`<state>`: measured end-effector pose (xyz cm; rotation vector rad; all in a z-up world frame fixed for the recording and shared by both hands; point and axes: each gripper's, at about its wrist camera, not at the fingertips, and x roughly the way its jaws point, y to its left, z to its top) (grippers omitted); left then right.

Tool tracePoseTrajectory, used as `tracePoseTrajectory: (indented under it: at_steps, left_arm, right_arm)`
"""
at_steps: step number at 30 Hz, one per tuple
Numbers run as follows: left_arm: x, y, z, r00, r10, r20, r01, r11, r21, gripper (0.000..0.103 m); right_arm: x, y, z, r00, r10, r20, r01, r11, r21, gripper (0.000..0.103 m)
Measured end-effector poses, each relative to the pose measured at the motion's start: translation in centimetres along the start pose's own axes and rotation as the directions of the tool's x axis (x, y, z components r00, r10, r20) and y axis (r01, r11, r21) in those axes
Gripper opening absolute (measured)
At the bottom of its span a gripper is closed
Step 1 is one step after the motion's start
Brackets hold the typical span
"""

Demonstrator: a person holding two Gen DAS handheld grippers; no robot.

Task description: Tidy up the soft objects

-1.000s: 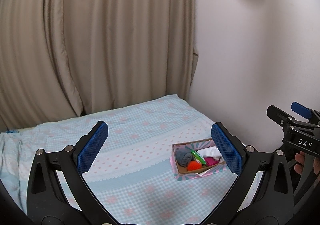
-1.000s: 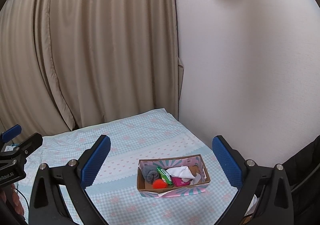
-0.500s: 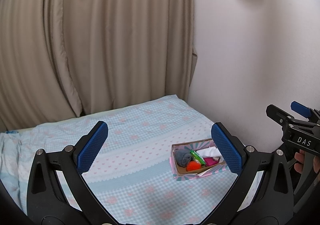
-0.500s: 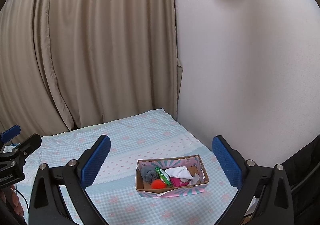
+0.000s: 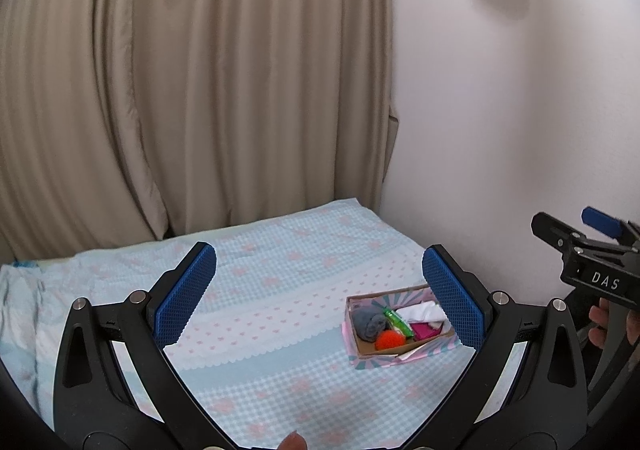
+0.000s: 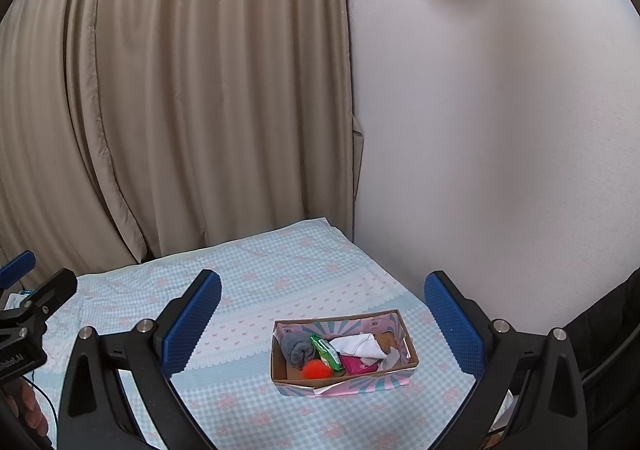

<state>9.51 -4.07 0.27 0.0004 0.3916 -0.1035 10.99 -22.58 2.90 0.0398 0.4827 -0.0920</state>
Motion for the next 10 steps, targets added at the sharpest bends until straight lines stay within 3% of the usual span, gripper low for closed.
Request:
tracePoseTrajectory:
  at_steps: [10]
  left_arm:
    - [1.6,0.2,-0.6,0.999,0.038,0.000,-0.038,0.999,0.018,0.103]
  right_arm:
    - [1.8,0.1,-0.4,1.000,-0.009,-0.021,0.009,1.000,-0.007,0.101]
